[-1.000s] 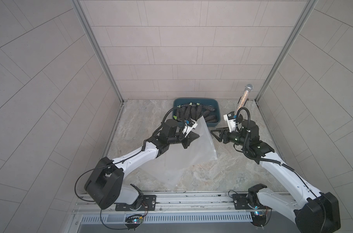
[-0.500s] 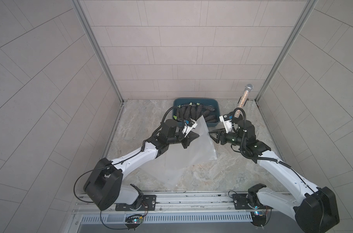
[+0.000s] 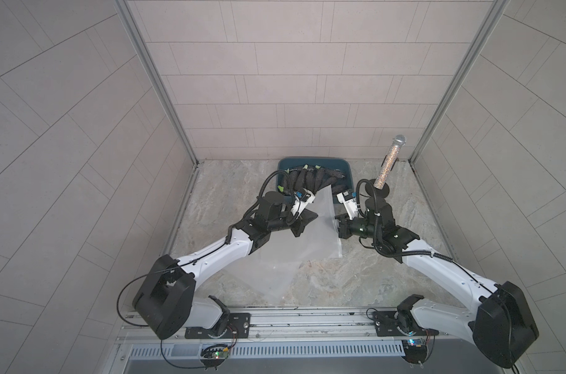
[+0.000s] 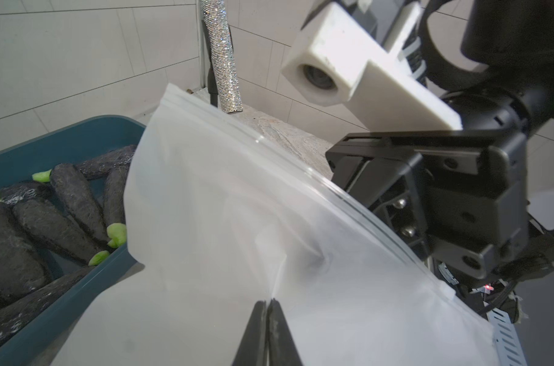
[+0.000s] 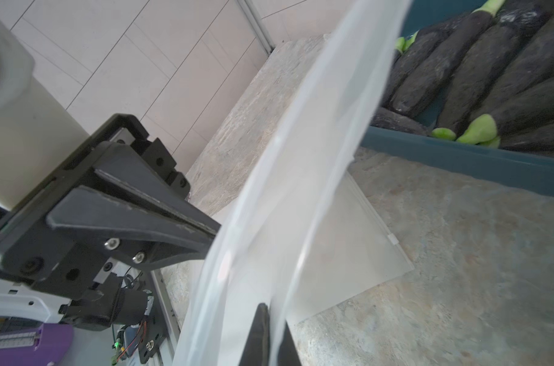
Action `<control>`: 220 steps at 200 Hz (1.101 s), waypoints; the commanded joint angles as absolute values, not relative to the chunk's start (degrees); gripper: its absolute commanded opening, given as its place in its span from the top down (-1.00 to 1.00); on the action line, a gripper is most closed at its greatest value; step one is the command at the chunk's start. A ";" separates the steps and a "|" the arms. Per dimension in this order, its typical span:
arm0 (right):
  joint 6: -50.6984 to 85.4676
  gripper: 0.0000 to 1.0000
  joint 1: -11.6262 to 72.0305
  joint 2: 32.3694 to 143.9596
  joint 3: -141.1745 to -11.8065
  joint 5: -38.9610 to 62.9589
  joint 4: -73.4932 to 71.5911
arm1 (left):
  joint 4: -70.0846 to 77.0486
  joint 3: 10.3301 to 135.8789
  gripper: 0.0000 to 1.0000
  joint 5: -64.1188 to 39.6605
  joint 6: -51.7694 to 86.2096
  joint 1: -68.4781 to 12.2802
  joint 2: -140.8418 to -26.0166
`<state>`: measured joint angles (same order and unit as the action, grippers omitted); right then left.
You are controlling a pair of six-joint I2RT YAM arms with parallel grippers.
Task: Place the eggplant in a zip-top bag and seal the zipper
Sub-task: Open the zipper food storage bag.
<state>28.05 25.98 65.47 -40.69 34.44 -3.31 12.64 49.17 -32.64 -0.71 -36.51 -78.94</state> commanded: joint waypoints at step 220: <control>32.69 1.00 41.47 79.70 -37.96 13.79 -27.19 | -12.31 56.90 -0.31 -18.33 42.80 -39.11 -77.52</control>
<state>30.28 41.06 79.02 -39.51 12.03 -20.05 -12.36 55.37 -18.22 41.58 -38.48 -76.25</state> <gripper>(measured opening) 0.041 0.655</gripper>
